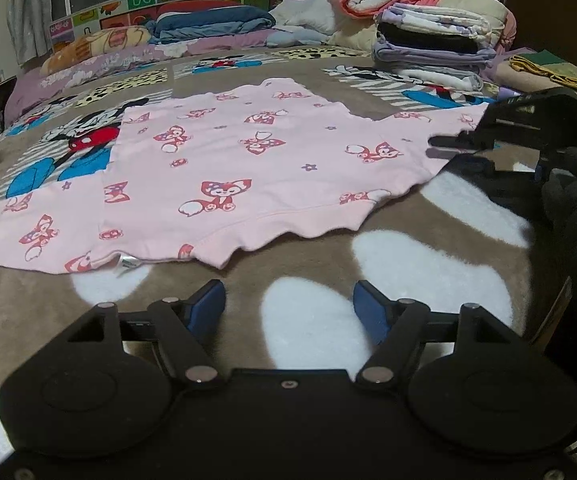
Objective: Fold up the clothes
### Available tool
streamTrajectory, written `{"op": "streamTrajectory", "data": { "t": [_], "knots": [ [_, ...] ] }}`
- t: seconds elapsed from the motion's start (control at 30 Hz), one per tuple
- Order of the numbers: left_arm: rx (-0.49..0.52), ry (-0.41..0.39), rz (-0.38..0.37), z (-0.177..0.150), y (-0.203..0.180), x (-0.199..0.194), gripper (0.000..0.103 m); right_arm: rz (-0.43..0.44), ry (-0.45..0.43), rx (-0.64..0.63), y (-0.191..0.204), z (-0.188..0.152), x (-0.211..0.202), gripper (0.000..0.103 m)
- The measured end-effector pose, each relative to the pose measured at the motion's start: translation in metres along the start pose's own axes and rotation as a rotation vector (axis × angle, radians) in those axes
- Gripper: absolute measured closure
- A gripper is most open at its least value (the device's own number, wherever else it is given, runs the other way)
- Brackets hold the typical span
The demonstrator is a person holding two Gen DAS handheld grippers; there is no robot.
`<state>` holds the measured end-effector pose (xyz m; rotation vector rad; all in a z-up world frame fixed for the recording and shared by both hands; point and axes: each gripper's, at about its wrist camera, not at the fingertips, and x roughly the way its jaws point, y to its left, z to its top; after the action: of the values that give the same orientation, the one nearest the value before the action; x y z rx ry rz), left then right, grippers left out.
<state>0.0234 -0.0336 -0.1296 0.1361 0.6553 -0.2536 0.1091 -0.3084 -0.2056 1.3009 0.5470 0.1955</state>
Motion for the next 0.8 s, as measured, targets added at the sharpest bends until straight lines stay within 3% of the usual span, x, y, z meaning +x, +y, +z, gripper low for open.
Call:
{"op": "streamTrajectory", "data": {
  "t": [0.07,0.13,0.23,0.33,0.4,0.57,0.67,0.8],
  "knots": [
    [-0.001,-0.001,0.001,0.000,-0.001,0.000,0.031,0.032,0.012,0.027,-0.001,0.000,-0.001,0.073],
    [-0.001,-0.002,0.002,0.000,0.000,0.001,0.031,0.039,0.054,-0.004,0.006,-0.005,0.003,0.070],
    [0.000,-0.002,0.004,0.000,0.000,0.002,0.030,0.041,0.112,-0.012,0.009,-0.015,0.010,0.072],
    [0.001,-0.003,0.004,0.000,-0.001,0.002,0.030,0.036,0.116,-0.018,0.013,-0.017,0.014,0.072],
    [0.002,-0.004,0.005,0.000,-0.002,0.002,0.030,0.051,0.105,0.021,0.011,-0.015,0.017,0.073],
    [0.002,-0.009,0.000,0.000,-0.001,0.002,0.029,0.024,-0.004,0.053,0.004,-0.003,0.007,0.090],
    [0.000,-0.010,0.001,0.000,-0.001,0.003,0.028,0.038,0.007,0.070,0.001,0.000,0.013,0.089],
    [0.002,-0.014,0.003,0.000,-0.001,0.004,0.028,0.043,0.053,0.024,0.009,-0.006,0.024,0.079]
  ]
}}
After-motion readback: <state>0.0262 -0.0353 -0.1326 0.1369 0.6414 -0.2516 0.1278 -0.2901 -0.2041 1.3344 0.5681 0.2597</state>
